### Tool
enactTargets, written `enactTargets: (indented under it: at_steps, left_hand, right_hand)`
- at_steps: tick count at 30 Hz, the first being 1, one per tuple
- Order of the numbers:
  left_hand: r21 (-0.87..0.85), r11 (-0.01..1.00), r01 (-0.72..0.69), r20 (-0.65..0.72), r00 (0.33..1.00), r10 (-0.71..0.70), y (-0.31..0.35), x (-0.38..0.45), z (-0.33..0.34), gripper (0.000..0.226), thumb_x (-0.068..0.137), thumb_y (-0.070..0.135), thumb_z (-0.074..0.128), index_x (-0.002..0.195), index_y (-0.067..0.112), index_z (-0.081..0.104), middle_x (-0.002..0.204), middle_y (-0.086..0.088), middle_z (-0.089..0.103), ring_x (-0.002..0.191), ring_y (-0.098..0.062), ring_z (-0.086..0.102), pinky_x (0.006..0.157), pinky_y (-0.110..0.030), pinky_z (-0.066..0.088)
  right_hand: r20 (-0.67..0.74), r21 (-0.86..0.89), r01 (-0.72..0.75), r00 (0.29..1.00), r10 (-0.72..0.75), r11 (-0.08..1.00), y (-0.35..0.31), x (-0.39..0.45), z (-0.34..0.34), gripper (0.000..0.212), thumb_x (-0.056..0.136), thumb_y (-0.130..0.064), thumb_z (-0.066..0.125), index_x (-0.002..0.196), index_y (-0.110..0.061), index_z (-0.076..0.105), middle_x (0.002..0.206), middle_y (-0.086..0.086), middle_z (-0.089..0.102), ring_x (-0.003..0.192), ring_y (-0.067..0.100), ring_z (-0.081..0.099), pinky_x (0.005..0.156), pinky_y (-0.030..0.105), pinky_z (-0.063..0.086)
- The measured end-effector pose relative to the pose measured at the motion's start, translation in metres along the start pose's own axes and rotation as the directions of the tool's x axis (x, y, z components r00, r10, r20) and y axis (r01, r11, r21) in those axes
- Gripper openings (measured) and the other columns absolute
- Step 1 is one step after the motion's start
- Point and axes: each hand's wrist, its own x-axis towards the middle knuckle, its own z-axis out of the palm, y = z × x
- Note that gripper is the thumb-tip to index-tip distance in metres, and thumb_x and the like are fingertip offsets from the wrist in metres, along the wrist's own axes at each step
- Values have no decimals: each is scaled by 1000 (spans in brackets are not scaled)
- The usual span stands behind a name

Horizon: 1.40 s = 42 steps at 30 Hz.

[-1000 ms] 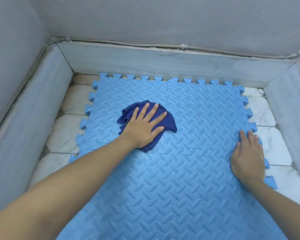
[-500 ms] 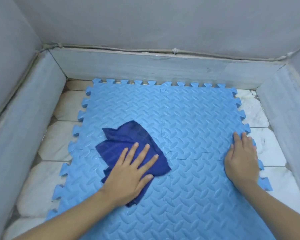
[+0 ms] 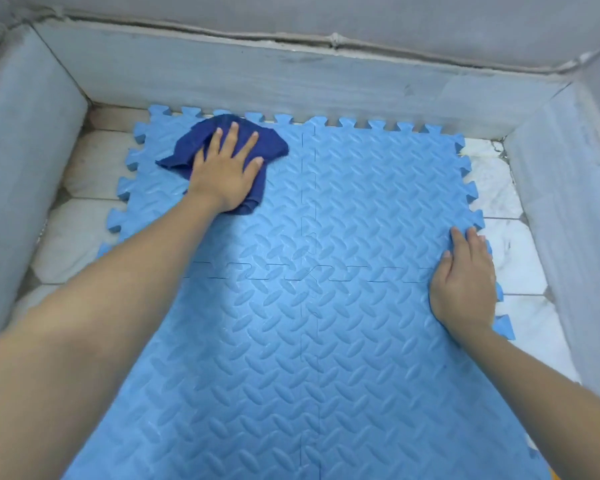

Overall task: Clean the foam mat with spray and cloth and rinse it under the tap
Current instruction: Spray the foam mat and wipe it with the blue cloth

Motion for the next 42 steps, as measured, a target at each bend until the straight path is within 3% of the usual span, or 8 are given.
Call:
enactTargets:
  at_steps: [8,13,18,23,26,33,36,42]
  left_hand:
    - [223,928,-298,172,949,264,-87,-242,5,57,96,51,13,151,34,8,159,-8,15,139,-44,22,107,-58,19]
    - [208,723,-659,272,749,604,-27,-332,37,60,94,56,23,149,33,22,157,-8,20,143,-38,12,105,-56,21]
    - [115,536,-837,221,547,807,72,-254,50,54,97,56,30,147,37,26,158,1,21,145,-29,18,113,-50,14]
    - [181,823,-538,133,843,521,114,-144,49,61,90,60,3,149,42,7,161,5,4,147,-27,1,117,-50,1]
    - [155,875,-458,127,888,443,122,-142,50,64,88,58,-3,149,38,3,161,2,1,147,-30,-3,116,-50,-2]
    - [104,429,-897,227,442,868,144,-293,76,56,96,55,28,147,33,29,155,-2,28,142,-34,23,108,-54,19]
    - [78,349,-934,218,357,908,172,-278,86,57,96,58,28,148,33,28,156,1,26,144,-30,21,110,-51,17]
    - [110,721,-684,159,728,667,229,-157,87,67,90,65,12,150,34,16,160,1,13,146,-27,12,116,-47,3]
  right_hand:
    - [-3,0,-30,1000,30,1000,-2,0,-1,46,102,-20,35,147,-11,38,158,13,31,147,31,22,120,42,17]
    - [-7,-29,-53,999,53,998,-5,-2,-1,46,102,-21,34,147,-15,39,158,9,32,147,28,23,120,50,15]
    - [62,-121,-155,985,164,980,-14,-5,-6,48,102,-27,28,149,-32,31,161,-8,24,149,16,14,109,71,2]
    - [206,61,-75,977,61,995,-3,-9,-25,46,104,-24,33,150,-20,34,162,3,20,151,22,8,114,65,-1]
    - [253,61,29,966,-44,998,29,-57,-43,46,104,-25,35,150,-18,36,162,5,21,151,22,10,119,55,3]
    - [154,290,-45,988,0,956,84,-142,-56,53,99,-41,29,149,-25,38,160,-10,21,150,3,6,122,41,16]
    - [126,255,-8,992,-25,967,82,-141,-52,53,100,-38,28,149,-22,39,160,-8,22,150,4,7,121,42,20]
    - [161,165,-9,987,-18,986,77,-126,-50,59,99,-47,26,151,-21,34,162,-3,19,150,6,5,124,34,5]
